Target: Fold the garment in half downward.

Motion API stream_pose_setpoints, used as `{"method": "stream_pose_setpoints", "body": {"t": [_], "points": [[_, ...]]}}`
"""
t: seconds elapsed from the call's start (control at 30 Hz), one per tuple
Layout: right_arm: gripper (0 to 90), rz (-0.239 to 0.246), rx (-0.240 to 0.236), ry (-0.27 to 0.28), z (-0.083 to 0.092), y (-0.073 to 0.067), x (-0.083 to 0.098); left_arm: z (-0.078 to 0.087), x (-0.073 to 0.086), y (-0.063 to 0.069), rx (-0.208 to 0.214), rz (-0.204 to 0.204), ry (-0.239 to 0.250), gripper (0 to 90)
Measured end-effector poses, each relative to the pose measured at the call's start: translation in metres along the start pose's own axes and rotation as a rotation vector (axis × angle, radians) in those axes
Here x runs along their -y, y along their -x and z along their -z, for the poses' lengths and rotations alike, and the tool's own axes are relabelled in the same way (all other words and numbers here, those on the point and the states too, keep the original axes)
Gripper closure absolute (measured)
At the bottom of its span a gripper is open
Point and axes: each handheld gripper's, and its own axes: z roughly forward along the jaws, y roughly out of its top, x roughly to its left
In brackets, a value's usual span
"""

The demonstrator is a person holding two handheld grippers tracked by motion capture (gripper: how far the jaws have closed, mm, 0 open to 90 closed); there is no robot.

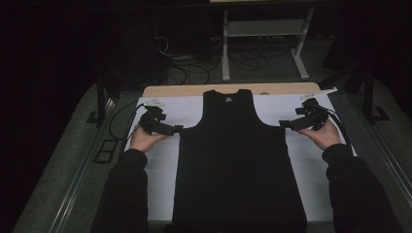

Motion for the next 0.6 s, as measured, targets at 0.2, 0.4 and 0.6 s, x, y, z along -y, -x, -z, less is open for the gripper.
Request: {"method": "stream_pose_setpoints", "body": {"t": [0.2,0.4,0.6], "points": [[0.0,-0.018,-0.001,-0.017,-0.009,0.004,0.004,-0.005,0.003,-0.004,0.011,0.014,-0.017,0.0],[0.0,-0.035,-0.007,-0.048,-0.020,0.008,0.011,-0.012,0.006,-0.010,0.028,0.044,-0.020,0.0],[0.0,-0.045,-0.013,-0.071,-0.029,0.011,0.015,-0.022,0.011,-0.015,0.042,0.061,-0.028,0.0]]}}
